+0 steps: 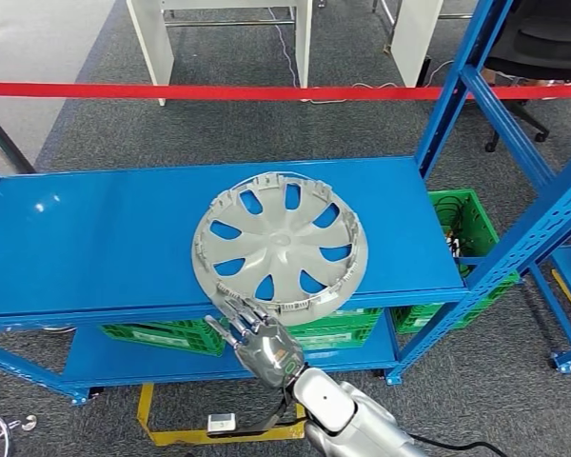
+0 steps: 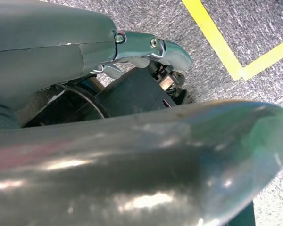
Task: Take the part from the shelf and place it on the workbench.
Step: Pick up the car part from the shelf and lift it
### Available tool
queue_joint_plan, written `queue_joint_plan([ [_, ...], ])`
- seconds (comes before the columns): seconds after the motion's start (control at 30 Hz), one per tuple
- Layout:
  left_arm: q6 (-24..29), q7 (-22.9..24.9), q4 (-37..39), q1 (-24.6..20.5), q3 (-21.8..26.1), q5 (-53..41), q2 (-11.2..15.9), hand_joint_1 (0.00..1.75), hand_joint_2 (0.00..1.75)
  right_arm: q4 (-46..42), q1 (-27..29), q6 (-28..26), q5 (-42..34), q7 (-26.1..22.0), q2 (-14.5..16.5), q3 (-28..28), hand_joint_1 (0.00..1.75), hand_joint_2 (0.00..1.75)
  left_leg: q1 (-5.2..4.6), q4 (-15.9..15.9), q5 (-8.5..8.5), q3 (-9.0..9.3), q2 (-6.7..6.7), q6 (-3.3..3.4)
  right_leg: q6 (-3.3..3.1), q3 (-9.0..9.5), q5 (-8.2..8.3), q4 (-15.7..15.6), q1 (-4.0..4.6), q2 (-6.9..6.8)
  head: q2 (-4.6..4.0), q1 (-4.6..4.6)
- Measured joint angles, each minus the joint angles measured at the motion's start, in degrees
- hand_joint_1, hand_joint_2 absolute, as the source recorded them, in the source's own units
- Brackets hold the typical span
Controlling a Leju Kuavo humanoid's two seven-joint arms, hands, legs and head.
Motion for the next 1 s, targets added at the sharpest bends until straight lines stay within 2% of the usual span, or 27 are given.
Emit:
queue_joint_plan([
  [0.3, -0.3, 0.0, 0.0, 0.0, 0.0, 0.0, 0.0, 0.0, 0.0, 0.4, -0.3, 0.0, 0.6, 0.5, 0.0, -2.3, 0.0, 1.75, 0.0, 0.0, 0.0, 0.0, 0.0, 0.0, 0.0, 0.0, 0.0, 0.0, 0.0, 0.0, 0.0, 0.01],
  [0.5, 0.2, 1.1, 0.0, -0.3, 0.0, -0.3, -0.7, 0.0, 0.0, 3.2, -1.6, 0.0, 1.7, 3.2, 0.0, -4.5, 0.0, 1.75, -0.03, 0.0, 0.02, 0.0, -0.02, 0.03, 0.01, 0.01, 0.01, 0.0, -0.02, -0.03, 0.0, 0.0],
  [1.0, 0.3, 1.3, 0.0, -0.3, 0.0, -0.4, -1.3, 0.0, 0.0, 8.1, -3.4, 0.0, 1.6, 5.3, 0.0, -6.8, 0.0, 1.75, -0.02, 0.0, 0.02, 0.0, -0.02, 0.03, 0.01, 0.0, 0.01, 0.0, -0.02, -0.02, 0.0, 0.01],
])
